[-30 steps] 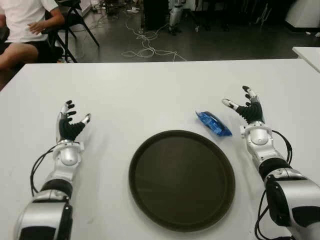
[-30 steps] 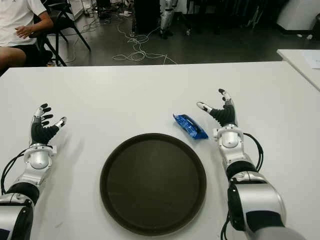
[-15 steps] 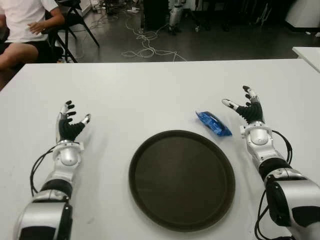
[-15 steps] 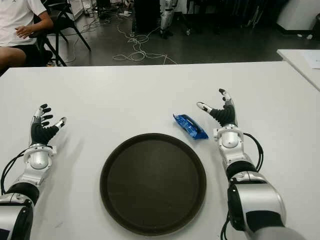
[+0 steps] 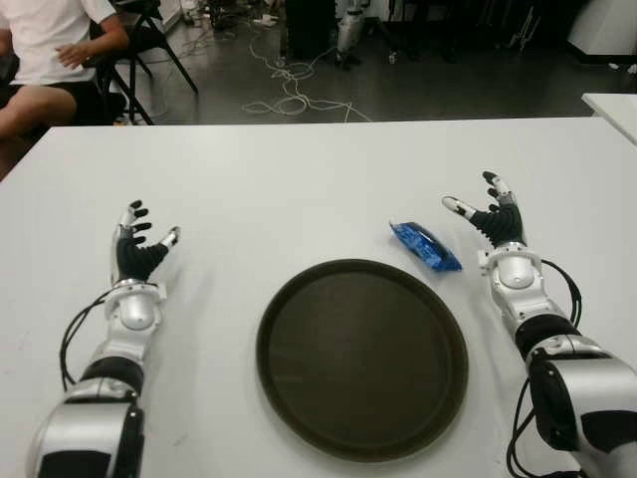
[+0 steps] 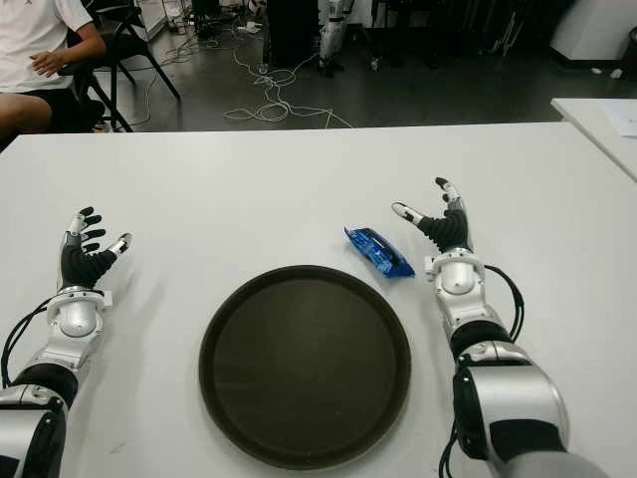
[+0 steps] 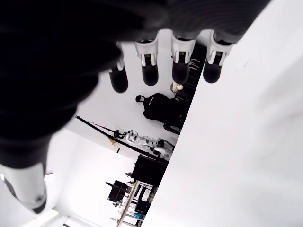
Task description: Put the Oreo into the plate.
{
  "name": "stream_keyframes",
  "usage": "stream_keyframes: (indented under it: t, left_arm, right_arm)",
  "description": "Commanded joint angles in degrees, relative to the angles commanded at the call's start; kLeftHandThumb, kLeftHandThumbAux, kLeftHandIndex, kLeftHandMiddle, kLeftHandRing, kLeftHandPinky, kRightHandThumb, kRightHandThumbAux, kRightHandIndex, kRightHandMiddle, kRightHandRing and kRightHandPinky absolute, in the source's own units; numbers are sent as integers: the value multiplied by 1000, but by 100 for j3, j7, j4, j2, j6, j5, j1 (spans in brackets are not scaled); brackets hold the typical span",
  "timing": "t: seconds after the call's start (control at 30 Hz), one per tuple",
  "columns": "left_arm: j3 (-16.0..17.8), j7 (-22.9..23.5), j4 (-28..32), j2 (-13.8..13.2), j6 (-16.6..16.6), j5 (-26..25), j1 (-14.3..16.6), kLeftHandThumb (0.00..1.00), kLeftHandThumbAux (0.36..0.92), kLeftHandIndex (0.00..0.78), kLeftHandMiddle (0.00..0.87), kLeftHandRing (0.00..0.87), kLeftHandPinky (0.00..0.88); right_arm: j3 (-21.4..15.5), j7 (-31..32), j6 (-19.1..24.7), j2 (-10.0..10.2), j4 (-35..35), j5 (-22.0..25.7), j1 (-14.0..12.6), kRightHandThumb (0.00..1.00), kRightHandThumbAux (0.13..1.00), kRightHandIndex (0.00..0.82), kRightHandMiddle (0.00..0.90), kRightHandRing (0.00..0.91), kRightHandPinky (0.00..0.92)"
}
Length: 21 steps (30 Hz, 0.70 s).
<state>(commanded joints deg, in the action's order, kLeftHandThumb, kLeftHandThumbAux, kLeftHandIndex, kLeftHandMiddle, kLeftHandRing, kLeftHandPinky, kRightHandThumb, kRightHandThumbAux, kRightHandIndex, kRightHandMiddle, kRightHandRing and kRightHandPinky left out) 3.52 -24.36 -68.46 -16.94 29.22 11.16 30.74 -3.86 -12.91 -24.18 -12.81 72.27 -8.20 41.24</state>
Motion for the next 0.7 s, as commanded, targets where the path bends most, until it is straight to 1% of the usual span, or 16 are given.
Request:
stream_keyframes:
  t: [0.13, 0.37, 0.57, 0.7]
  left_arm:
    - [3, -7, 7, 3, 2, -1, -6, 166, 724, 108, 178, 193, 172]
    - [17, 15, 9, 0, 10, -20, -12, 154, 706, 102, 178, 188, 190]
    - [0, 22, 21, -13, 0, -2, -21, 138, 711, 98, 175, 190, 195]
    - [-5, 39, 22, -23, -36, 0, -17, 129, 704, 91, 178, 194, 188]
  right_arm:
    - [-12, 4, -9, 5, -8, 11, -5, 0, 626, 115, 61, 5, 0]
    - [8, -37, -58, 6, -23, -16, -23, 0, 632, 108, 70, 21, 0]
    - [43, -65, -142, 15, -45, -49, -45, 0, 629, 125, 85, 40, 0]
    - [82, -95, -243, 33, -79, -69, -65, 0, 639, 127, 85, 44, 0]
